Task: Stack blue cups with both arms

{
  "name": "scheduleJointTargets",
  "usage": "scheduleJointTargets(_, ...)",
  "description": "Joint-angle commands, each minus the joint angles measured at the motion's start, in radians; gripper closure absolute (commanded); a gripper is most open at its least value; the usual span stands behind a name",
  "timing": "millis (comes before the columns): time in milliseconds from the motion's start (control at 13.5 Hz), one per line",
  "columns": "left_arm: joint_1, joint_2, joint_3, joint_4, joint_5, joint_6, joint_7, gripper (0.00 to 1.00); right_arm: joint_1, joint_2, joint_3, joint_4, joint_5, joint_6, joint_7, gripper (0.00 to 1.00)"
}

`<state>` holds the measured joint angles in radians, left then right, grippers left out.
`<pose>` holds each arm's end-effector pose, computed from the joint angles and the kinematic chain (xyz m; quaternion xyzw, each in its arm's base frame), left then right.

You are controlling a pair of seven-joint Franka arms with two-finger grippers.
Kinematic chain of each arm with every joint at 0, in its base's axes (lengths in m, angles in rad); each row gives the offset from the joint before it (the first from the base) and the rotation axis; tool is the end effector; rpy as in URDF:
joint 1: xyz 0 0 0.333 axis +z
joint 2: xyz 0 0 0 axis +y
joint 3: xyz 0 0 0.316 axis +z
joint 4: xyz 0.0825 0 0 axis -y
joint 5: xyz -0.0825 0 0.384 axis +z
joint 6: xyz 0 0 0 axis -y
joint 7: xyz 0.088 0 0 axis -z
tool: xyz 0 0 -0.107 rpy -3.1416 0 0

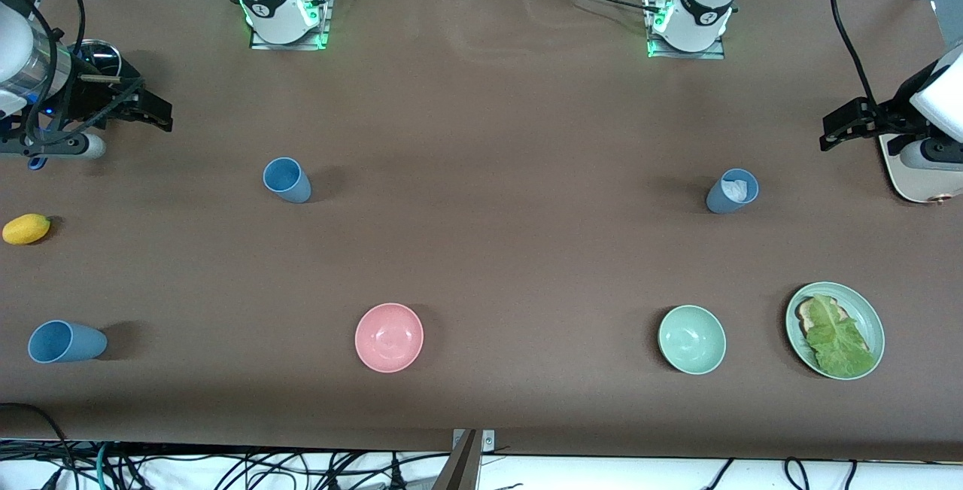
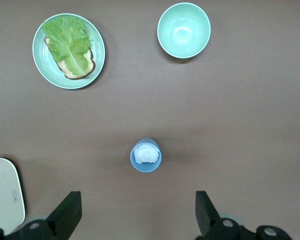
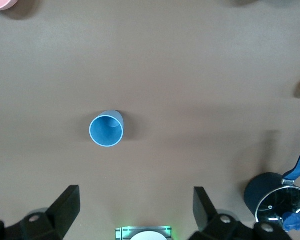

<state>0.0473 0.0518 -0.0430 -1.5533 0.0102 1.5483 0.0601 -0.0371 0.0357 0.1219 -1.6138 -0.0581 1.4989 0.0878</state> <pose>0.5671 0.0042 0.6018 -0.9992 0.0279 0.0285 0.0031 0.5526 0.0393 0.5792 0.9968 -0.0013 -0.0725 0.0333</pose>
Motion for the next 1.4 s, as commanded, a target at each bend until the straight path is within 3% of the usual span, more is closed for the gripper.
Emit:
scheduleJointTargets(0, 0.000, -0.004, 0.000, -0.008, -0.007, 0.009, 0.007, 0.00, 0.002, -0.016, 0.002, 0.006, 0.026, -0.020, 0.013, 0.00)
scheduleJointTargets(1329, 0.000, -0.004, 0.000, -0.010, -0.007, 0.009, 0.007, 0.00, 0.002, -0.016, 0.002, 0.011, 0.026, -0.034, 0.013, 0.00)
